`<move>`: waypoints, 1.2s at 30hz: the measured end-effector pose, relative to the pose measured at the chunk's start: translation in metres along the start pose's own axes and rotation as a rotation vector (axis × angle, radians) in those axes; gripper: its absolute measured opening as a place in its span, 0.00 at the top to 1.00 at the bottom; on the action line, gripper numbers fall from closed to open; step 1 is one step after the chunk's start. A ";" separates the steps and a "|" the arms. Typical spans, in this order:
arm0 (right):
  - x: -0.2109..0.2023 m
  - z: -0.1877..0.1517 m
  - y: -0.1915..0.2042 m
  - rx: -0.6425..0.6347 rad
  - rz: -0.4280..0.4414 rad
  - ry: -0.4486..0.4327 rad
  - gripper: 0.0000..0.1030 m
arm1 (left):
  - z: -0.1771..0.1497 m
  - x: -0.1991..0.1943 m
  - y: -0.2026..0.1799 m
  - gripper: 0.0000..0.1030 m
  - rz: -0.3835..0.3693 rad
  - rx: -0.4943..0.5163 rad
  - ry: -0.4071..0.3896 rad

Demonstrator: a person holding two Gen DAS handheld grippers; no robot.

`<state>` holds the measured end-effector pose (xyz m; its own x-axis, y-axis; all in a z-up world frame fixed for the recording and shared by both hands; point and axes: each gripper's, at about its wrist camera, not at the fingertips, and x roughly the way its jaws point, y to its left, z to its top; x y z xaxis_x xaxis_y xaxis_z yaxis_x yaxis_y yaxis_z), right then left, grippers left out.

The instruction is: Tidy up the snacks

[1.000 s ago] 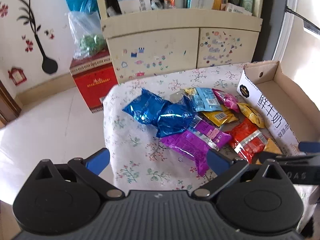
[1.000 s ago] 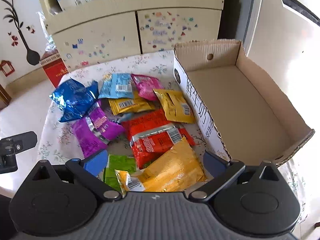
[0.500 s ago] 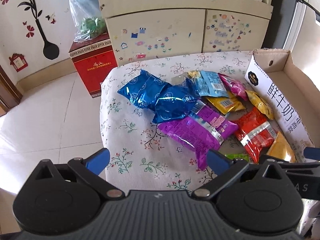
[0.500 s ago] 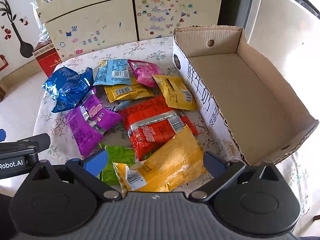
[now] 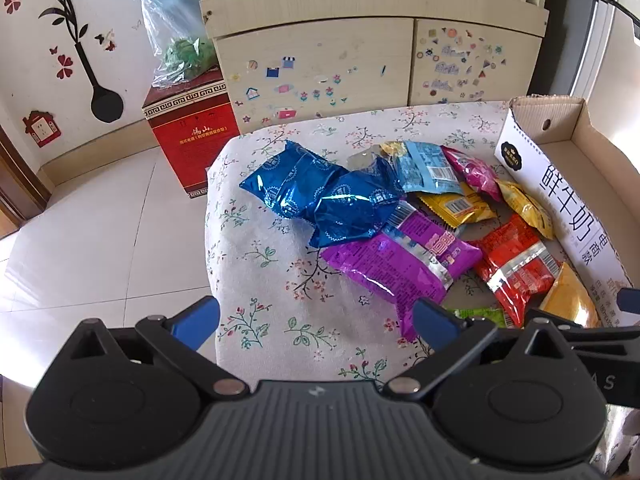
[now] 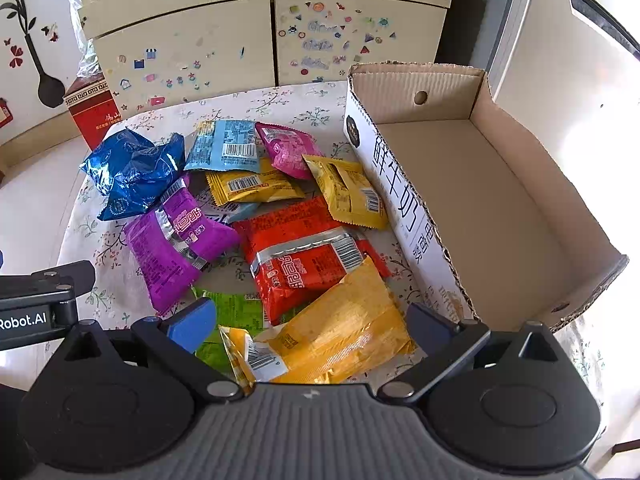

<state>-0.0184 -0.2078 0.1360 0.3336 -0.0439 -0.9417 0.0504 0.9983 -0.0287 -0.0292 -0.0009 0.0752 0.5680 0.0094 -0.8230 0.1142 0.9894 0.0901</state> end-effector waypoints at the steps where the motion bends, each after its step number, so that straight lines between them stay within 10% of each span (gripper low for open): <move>1: 0.000 0.000 0.000 -0.001 -0.001 0.000 0.00 | 0.000 0.000 0.000 0.01 0.001 0.001 -0.001; 36: 0.003 -0.006 0.001 -0.028 -0.035 0.004 0.00 | -0.006 0.001 -0.009 0.03 0.007 0.049 -0.017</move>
<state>-0.0229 -0.2062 0.1314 0.3283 -0.0791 -0.9413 0.0358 0.9968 -0.0713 -0.0347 -0.0086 0.0701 0.5829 0.0137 -0.8125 0.1497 0.9809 0.1240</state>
